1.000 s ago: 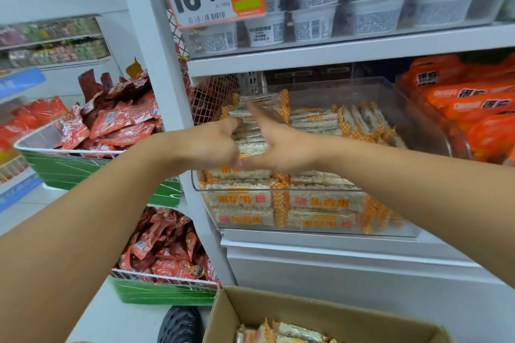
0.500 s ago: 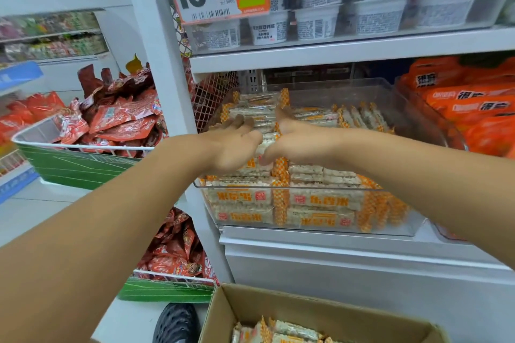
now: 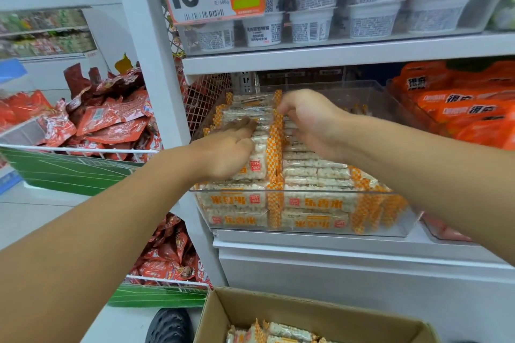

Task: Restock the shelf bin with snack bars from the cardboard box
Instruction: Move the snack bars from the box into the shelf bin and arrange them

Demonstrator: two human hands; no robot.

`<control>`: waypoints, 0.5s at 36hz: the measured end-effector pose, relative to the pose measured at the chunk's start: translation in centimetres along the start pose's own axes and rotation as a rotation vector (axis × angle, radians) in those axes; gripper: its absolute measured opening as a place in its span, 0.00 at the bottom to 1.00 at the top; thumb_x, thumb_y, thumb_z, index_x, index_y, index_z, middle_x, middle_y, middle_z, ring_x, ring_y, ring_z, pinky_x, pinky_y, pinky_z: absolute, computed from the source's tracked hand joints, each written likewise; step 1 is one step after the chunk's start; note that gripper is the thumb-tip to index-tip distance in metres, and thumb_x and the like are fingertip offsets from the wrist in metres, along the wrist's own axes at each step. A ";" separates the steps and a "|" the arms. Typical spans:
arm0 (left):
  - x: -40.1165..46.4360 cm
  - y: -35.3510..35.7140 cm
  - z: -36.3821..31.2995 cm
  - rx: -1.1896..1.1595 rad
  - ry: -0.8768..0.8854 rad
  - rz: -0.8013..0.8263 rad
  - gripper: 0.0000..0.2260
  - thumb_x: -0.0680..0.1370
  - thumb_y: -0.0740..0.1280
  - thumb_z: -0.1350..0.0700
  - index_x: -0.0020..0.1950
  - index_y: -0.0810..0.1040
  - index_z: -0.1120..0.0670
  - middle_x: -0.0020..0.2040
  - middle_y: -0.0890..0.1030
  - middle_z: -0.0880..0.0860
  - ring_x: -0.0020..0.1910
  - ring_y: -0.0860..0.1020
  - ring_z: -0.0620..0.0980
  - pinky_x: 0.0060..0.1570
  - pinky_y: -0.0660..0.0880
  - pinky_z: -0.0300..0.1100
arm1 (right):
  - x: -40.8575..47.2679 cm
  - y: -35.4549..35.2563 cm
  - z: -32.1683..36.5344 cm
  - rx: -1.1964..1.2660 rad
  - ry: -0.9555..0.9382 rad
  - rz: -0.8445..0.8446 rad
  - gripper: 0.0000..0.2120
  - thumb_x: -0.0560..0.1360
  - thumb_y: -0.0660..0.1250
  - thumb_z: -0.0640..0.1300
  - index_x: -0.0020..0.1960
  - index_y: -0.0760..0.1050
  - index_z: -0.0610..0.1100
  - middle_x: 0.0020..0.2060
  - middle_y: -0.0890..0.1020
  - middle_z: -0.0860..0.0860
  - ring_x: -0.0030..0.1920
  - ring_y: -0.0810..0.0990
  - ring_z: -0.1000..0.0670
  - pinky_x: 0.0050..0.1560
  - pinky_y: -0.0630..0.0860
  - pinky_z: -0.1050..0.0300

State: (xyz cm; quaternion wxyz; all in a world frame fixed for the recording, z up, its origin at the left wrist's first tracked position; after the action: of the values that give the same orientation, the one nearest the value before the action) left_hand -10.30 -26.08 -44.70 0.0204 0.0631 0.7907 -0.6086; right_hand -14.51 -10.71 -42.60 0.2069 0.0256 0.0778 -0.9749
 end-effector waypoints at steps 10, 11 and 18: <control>-0.9 0.4 -0.3 0.153 0.030 -0.173 0.25 0.85 0.44 0.47 0.81 0.49 0.55 0.81 0.50 0.54 0.80 0.48 0.50 0.78 0.47 0.48 | 1.0 3.8 -0.8 0.252 0.017 0.058 0.29 0.70 0.67 0.53 0.69 0.68 0.47 0.76 0.64 0.49 0.76 0.62 0.48 0.76 0.58 0.43; -0.9 0.3 -0.3 0.154 0.022 -0.155 0.26 0.85 0.44 0.47 0.81 0.48 0.55 0.82 0.49 0.55 0.80 0.48 0.51 0.78 0.47 0.47 | 1.0 4.0 -0.7 0.269 0.004 0.064 0.26 0.72 0.66 0.51 0.69 0.66 0.49 0.78 0.60 0.49 0.78 0.59 0.48 0.77 0.56 0.43; -0.5 0.0 0.0 0.122 0.034 -0.159 0.26 0.85 0.45 0.46 0.81 0.52 0.55 0.81 0.52 0.54 0.80 0.50 0.51 0.77 0.50 0.50 | 0.8 2.3 -0.9 0.060 0.020 -0.024 0.19 0.81 0.60 0.48 0.70 0.70 0.42 0.62 0.74 0.45 0.60 0.74 0.45 0.65 0.71 0.45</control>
State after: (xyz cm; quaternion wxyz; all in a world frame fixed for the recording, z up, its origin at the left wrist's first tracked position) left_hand -9.76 -26.16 -44.65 -0.0450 0.0117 0.7548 -0.6543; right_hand -14.29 -12.97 -43.84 0.1934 0.0407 0.0510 -0.9790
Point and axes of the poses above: each hand's wrist, its own x-axis towards the middle knuckle, its own y-axis out of the palm, z = x × y, the point moved 3 cm from there along x, towards the middle knuckle
